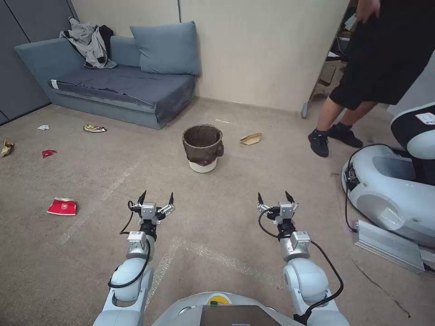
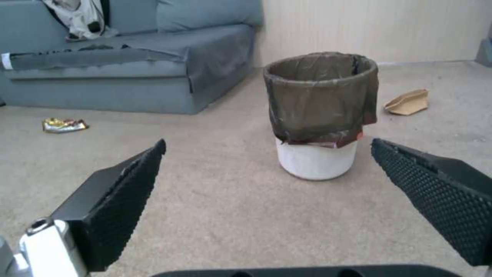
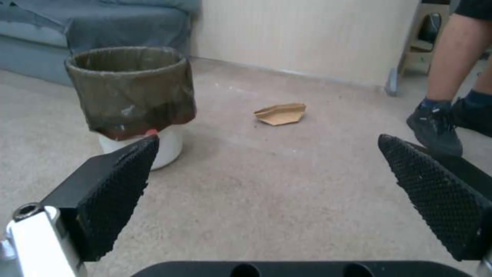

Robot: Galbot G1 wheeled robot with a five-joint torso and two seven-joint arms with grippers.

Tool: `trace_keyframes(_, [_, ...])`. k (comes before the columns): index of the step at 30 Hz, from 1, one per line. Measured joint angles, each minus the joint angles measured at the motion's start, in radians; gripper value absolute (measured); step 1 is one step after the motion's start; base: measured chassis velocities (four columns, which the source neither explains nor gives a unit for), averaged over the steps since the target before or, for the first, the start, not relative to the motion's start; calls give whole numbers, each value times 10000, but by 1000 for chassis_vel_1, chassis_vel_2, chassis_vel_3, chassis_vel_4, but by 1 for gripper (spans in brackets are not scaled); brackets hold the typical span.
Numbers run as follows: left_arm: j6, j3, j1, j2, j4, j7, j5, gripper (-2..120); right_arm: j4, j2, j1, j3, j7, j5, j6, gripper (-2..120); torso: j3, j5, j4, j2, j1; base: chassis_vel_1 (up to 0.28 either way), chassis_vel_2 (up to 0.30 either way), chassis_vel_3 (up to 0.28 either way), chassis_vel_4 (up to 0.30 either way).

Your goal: Pick up the trash bin, then pick up the garbage from the floor and place it into the trash bin.

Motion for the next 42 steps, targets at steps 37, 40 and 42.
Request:
trace_keyframes(37, [548, -525, 2134, -453, -3999, 151, -1038, 100, 4654, 828, -2635, 387, 12, -188, -74, 100, -1, 1, 0, 0, 0, 0, 0, 0, 0])
trace_keyframes(40, [636, -598, 2456, -522, -4597, 178, -1195, 100, 4654, 826, -2637, 387, -4, -168, -70, 100, -1, 0, 1, 0, 0, 0, 0, 0, 0])
trace_keyframes(42, [681, -643, 2648, -563, -4916, 193, -1293, 100, 4622, 826, -2628, 379, -18, -164, -59, 100, -1, 2, 1, 1, 0, 0, 0, 0, 0])
